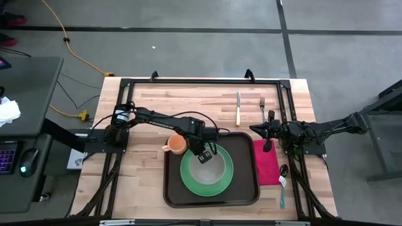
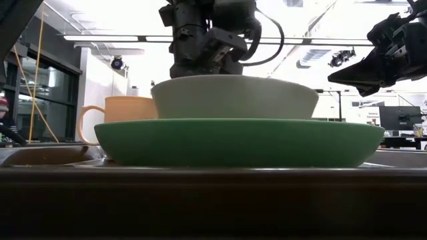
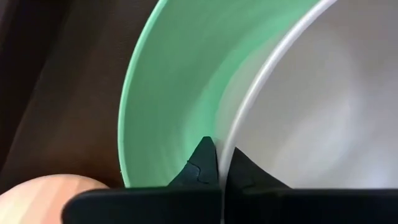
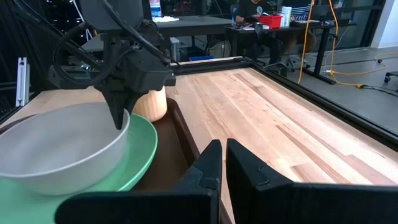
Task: Set up tray
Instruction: Put the white bowl on the green plate on the brown serving tray
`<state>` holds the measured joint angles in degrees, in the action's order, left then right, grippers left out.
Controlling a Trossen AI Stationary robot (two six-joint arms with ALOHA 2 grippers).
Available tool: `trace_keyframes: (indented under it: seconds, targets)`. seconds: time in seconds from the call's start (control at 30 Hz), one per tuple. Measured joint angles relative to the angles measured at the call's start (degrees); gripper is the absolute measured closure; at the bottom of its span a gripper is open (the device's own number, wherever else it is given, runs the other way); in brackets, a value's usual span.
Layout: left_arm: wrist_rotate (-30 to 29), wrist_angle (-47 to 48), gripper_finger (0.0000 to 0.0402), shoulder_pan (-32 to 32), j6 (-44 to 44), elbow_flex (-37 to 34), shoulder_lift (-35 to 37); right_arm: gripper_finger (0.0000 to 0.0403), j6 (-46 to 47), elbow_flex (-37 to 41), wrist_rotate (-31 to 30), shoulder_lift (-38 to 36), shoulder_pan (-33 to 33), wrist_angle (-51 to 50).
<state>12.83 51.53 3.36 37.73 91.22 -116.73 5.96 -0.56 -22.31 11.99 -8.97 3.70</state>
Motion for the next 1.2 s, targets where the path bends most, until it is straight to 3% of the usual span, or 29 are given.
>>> trace_keyframes:
  seconds: [0.37,1.2]
  targets:
    - [0.48,0.11,0.0336,0.0,0.01,0.0,0.02,0.0402,0.0,0.0,0.0,0.0,-0.01,0.0]
    - [2.0,-0.42,0.0359,0.02,-1.49,0.0,0.06,0.0402,0.61,0.0,0.0,0.0,-0.02,0.0]
